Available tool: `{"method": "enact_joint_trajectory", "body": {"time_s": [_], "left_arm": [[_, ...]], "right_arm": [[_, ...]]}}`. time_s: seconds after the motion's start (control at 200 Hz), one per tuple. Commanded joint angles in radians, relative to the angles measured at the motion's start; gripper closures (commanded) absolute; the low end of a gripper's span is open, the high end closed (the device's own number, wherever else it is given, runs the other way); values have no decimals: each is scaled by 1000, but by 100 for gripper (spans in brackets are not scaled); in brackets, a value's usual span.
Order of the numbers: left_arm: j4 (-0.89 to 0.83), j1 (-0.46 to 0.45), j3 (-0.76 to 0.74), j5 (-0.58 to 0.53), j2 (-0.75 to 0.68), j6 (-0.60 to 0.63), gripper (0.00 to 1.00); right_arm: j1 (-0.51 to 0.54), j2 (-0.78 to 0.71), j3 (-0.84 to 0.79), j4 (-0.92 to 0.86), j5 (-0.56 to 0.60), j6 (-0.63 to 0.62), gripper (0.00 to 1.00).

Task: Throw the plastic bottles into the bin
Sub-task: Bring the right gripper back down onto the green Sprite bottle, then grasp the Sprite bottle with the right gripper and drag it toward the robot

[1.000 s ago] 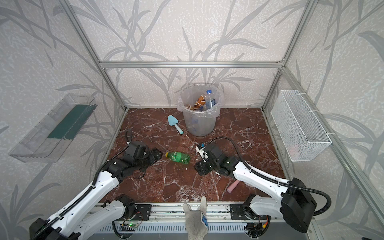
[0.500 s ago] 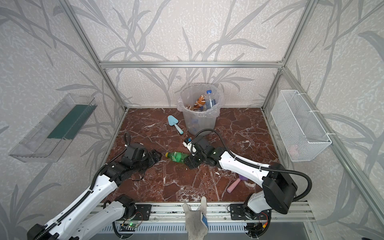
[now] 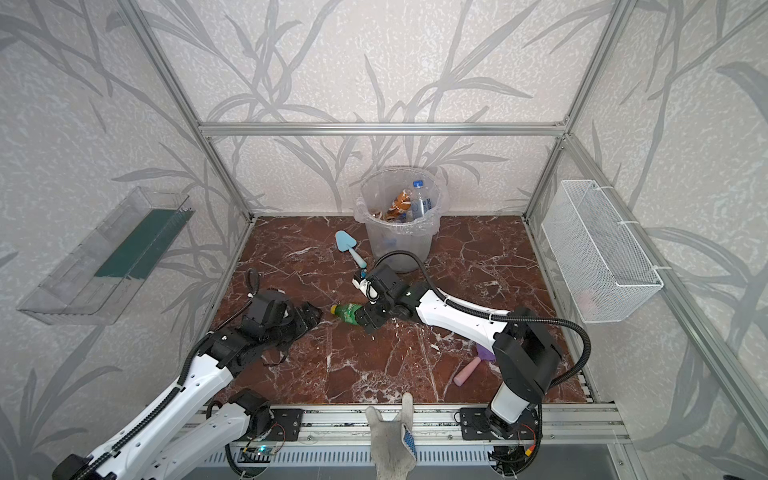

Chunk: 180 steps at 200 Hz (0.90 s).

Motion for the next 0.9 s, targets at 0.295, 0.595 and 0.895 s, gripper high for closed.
{"method": "enact_joint_trajectory", "body": {"time_s": [0.295, 0.595, 0.895], "left_arm": [[-46, 6, -11, -10, -40, -11, 10], [-65, 8, -6, -13, -60, -16, 10], [-66, 8, 2, -11, -55, -13, 10]], "right_arm": [[7, 168, 136, -37, 14, -40, 5], [21, 259, 204, -60, 22, -62, 3], [45, 353, 307, -128, 72, -111, 4]]}}
